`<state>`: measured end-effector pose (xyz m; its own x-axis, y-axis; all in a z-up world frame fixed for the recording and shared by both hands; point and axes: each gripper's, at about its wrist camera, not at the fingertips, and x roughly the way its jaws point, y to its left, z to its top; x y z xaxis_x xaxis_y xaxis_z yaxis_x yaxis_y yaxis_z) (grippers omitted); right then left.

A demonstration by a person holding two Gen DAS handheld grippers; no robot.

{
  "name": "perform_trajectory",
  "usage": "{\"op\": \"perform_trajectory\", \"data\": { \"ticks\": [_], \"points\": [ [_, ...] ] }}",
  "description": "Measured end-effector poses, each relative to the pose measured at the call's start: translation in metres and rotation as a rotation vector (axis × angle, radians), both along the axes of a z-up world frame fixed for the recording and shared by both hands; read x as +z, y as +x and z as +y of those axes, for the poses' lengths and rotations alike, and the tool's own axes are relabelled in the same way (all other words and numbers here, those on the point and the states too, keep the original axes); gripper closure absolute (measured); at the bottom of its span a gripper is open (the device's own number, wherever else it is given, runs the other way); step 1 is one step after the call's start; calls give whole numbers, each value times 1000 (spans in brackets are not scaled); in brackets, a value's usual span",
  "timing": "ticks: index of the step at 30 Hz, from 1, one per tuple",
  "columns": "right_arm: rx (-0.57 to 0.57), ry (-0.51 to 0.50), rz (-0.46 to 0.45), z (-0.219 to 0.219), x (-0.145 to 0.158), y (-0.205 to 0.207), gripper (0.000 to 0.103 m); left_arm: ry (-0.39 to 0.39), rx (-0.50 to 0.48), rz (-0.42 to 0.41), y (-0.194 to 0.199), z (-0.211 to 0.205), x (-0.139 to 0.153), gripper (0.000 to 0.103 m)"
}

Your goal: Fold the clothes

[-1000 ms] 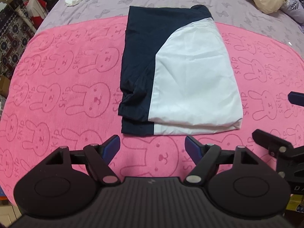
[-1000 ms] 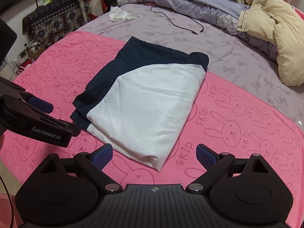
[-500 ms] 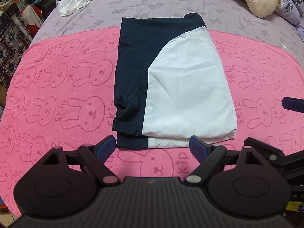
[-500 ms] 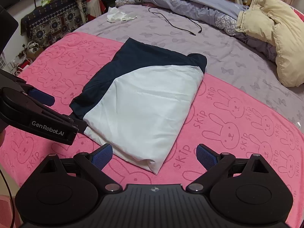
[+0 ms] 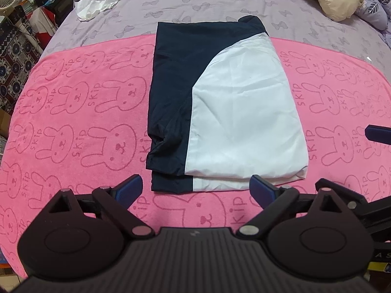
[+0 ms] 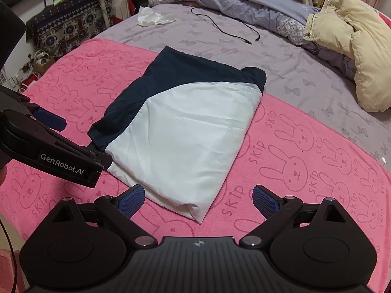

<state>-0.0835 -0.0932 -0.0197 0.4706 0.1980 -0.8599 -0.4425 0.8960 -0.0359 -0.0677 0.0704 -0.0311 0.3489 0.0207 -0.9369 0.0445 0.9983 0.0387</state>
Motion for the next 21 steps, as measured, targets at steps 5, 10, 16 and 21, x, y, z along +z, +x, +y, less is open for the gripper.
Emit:
{"op": "perform_trajectory", "data": {
  "ticks": [5, 10, 16, 21],
  "points": [
    [3, -3, 3, 1, -1, 0, 7, -2, -4, 0, 1, -1, -1, 5],
    [4, -6, 5, 1, -2, 0, 7, -15, -7, 1, 1, -1, -2, 4],
    [3, -8, 7, 2, -4, 0, 6, -14, -10, -2, 2, -2, -3, 2],
    [-2, 3, 8, 0, -5, 0, 6, -7, -12, -13, 2, -3, -4, 0]
  ]
}}
